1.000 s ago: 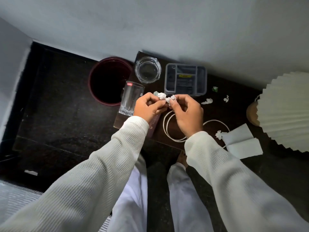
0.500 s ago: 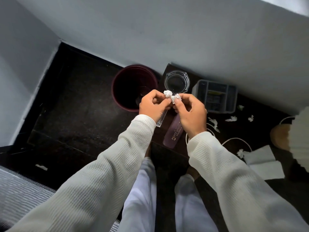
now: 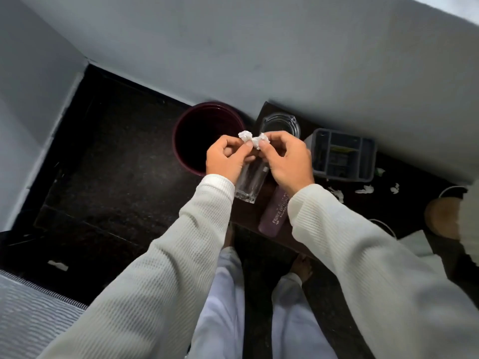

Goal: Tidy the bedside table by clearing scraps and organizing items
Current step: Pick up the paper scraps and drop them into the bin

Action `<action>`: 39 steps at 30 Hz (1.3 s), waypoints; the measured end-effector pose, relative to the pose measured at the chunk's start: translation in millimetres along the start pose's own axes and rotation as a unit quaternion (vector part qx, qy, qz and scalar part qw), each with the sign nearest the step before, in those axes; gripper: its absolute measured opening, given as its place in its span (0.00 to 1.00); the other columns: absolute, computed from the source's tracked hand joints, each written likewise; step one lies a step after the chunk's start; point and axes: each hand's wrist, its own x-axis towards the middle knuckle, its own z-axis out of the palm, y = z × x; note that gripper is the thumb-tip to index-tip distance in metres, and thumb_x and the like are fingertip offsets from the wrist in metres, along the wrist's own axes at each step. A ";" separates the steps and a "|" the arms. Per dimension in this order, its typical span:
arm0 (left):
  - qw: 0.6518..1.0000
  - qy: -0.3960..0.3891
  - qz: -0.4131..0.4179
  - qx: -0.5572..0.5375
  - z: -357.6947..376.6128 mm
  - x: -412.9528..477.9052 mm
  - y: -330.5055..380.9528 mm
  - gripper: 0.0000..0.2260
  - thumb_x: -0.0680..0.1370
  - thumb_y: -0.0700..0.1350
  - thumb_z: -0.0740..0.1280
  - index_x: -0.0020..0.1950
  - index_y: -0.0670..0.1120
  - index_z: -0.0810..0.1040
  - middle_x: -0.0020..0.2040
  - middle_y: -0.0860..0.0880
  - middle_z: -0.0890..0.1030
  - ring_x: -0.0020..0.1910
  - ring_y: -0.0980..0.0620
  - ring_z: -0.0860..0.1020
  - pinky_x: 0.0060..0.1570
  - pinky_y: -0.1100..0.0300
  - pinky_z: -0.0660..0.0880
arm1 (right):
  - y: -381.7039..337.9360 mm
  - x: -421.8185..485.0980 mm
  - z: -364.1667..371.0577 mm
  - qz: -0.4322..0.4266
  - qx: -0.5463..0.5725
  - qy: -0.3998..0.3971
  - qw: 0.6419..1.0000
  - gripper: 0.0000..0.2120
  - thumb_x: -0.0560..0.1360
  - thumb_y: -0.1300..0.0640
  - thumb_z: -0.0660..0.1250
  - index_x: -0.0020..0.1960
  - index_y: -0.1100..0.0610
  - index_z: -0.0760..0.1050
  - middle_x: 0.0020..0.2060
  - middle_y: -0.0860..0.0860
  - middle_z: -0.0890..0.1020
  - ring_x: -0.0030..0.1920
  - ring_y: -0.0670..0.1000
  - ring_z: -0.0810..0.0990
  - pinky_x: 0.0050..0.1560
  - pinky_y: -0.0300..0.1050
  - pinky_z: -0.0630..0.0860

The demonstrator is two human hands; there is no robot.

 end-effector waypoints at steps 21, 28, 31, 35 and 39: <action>0.968 0.106 -0.192 -0.119 -81.7 85.9 -17.1 0.10 0.79 0.30 0.61 0.58 0.38 0.76 0.52 0.36 0.83 0.49 0.46 0.85 0.49 0.59 0.82 | 11.6 56.9 124.9 0.102 -0.067 -0.118 0.985 0.15 0.77 0.63 0.66 0.63 0.60 0.76 0.50 0.53 0.85 0.50 0.50 0.85 0.60 0.43 0.79; 0.978 0.098 -0.145 -0.115 -56.9 36.9 7.4 0.08 0.79 0.33 0.63 0.56 0.39 0.78 0.49 0.40 0.85 0.46 0.49 0.86 0.50 0.57 0.82 | -0.6 9.1 75.2 0.076 0.059 -0.062 0.993 0.11 0.77 0.60 0.69 0.59 0.56 0.80 0.47 0.49 0.86 0.46 0.46 0.85 0.54 0.43 0.82; 0.985 0.077 -0.127 -0.086 -34.3 4.9 8.2 0.06 0.79 0.34 0.63 0.53 0.41 0.78 0.46 0.42 0.85 0.41 0.51 0.85 0.46 0.59 0.82 | 5.4 -25.0 39.7 0.085 0.123 -0.009 0.989 0.07 0.76 0.61 0.70 0.53 0.55 0.82 0.45 0.50 0.86 0.44 0.49 0.86 0.51 0.47 0.83; 0.996 0.004 -0.089 -0.020 4.8 -41.0 -14.1 0.06 0.79 0.34 0.64 0.48 0.43 0.78 0.42 0.43 0.85 0.35 0.52 0.83 0.36 0.62 0.81 | 39.8 -69.2 -11.5 0.131 0.119 0.084 0.981 0.06 0.76 0.61 0.71 0.49 0.52 0.82 0.44 0.49 0.86 0.45 0.51 0.86 0.50 0.47 0.82; 0.993 -0.053 -0.039 0.101 44.3 -77.0 -54.9 0.09 0.78 0.34 0.66 0.44 0.48 0.79 0.39 0.48 0.85 0.34 0.55 0.82 0.35 0.61 0.79 | 85.2 -102.0 -58.7 0.209 0.109 0.126 0.964 0.06 0.76 0.60 0.70 0.51 0.52 0.81 0.44 0.49 0.86 0.45 0.48 0.85 0.47 0.42 0.82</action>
